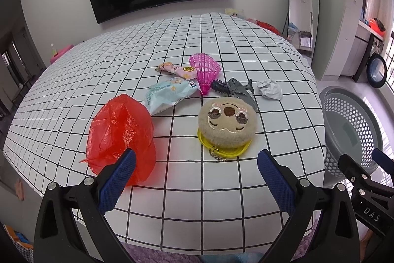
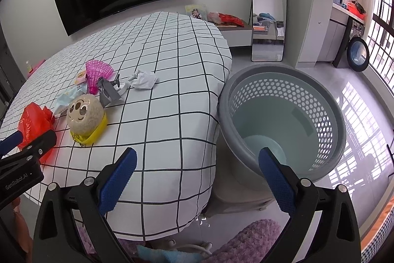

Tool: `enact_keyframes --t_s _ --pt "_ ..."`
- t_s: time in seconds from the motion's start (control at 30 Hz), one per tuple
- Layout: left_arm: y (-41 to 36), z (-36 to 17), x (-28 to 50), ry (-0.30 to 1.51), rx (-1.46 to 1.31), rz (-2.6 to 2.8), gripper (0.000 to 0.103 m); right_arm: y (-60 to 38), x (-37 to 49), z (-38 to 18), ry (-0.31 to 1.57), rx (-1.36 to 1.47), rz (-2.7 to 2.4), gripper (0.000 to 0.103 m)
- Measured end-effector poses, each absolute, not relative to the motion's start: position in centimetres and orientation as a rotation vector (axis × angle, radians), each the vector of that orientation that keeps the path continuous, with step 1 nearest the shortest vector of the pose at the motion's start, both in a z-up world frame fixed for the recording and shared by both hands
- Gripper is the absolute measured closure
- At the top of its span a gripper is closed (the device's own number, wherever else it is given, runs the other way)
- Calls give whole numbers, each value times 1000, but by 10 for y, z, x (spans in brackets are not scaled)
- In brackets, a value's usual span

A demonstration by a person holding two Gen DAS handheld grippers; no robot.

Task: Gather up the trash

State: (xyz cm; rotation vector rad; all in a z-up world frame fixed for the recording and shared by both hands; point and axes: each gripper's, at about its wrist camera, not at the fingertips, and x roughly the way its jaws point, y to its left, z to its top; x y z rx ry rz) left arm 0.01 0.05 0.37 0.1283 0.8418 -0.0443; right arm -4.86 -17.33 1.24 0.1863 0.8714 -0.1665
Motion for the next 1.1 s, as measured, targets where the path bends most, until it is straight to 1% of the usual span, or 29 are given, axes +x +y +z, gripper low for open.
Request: enact_keyframes --t_s 1.1 --pt "-2 1 -3 837 133 -48 6 -171 -53 12 864 191 -162 8"
